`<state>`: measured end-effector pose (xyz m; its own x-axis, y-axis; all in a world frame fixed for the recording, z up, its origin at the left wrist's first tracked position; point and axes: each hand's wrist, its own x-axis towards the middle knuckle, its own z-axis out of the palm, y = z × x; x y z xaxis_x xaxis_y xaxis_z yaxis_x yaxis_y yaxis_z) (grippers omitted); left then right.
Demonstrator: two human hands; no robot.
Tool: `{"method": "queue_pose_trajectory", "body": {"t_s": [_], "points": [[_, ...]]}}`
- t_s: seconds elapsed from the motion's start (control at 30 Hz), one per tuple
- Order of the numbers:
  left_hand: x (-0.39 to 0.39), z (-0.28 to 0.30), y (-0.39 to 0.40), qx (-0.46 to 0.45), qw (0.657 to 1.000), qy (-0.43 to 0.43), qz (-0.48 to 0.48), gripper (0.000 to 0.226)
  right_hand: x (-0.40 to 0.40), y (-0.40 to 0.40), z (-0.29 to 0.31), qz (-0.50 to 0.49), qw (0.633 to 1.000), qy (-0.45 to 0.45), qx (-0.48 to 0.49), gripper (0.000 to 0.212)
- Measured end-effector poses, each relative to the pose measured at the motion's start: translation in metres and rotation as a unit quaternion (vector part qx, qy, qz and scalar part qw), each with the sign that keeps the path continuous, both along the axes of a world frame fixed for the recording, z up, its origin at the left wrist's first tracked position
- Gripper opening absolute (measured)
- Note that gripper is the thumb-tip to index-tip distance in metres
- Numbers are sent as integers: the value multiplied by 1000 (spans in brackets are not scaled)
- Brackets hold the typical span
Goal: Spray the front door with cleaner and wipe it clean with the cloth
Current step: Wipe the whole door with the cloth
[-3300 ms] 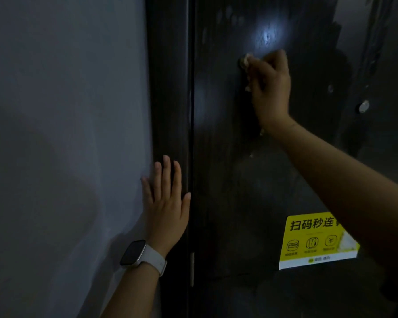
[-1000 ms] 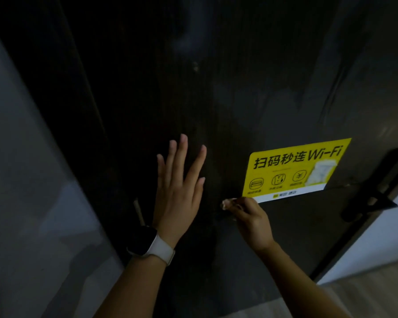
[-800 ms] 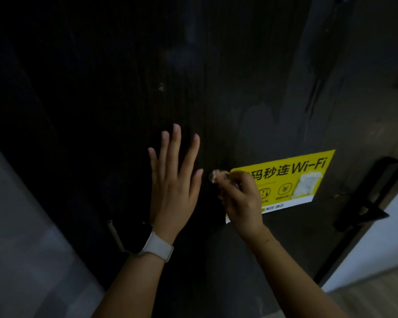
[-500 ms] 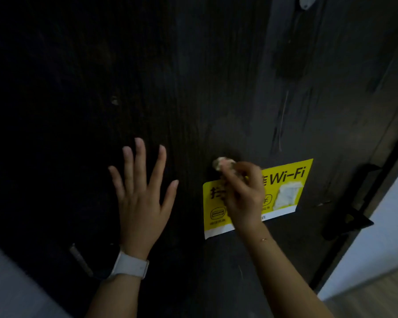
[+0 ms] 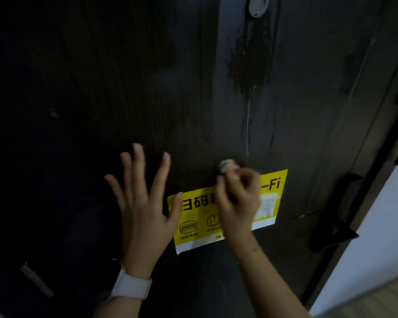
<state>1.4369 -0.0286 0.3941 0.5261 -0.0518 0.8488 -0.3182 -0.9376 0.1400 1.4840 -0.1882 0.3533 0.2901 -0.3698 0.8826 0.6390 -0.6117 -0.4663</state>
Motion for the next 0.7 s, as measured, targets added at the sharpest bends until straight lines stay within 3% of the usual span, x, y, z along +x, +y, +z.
{"method": "queue_pose_trajectory", "body": {"t_s": [0.07,0.13,0.27,0.33,0.43,0.53,0.6,0.7], "points": [[8,0,-16,29,1000,7,-10,77,-3,5,-1,23,995,-10,-95,27],[15,-1,-22,47,999,17,18,80,-1,-18,3,28,992,-24,-117,26],[21,-4,-21,69,996,21,50,84,10,-77,22,-24,989,-17,147,14],[21,-4,-21,67,996,18,52,88,12,-68,26,-20,983,-22,181,15],[21,-4,-22,57,996,17,63,96,6,-21,21,49,998,-40,-20,31],[21,-3,-22,69,995,17,69,94,8,-28,19,74,979,-56,-182,46],[21,-2,-21,71,995,19,71,94,12,-53,27,42,988,-62,-138,39],[21,-2,-22,72,995,19,69,94,14,-73,49,6,996,-75,46,18]]}}
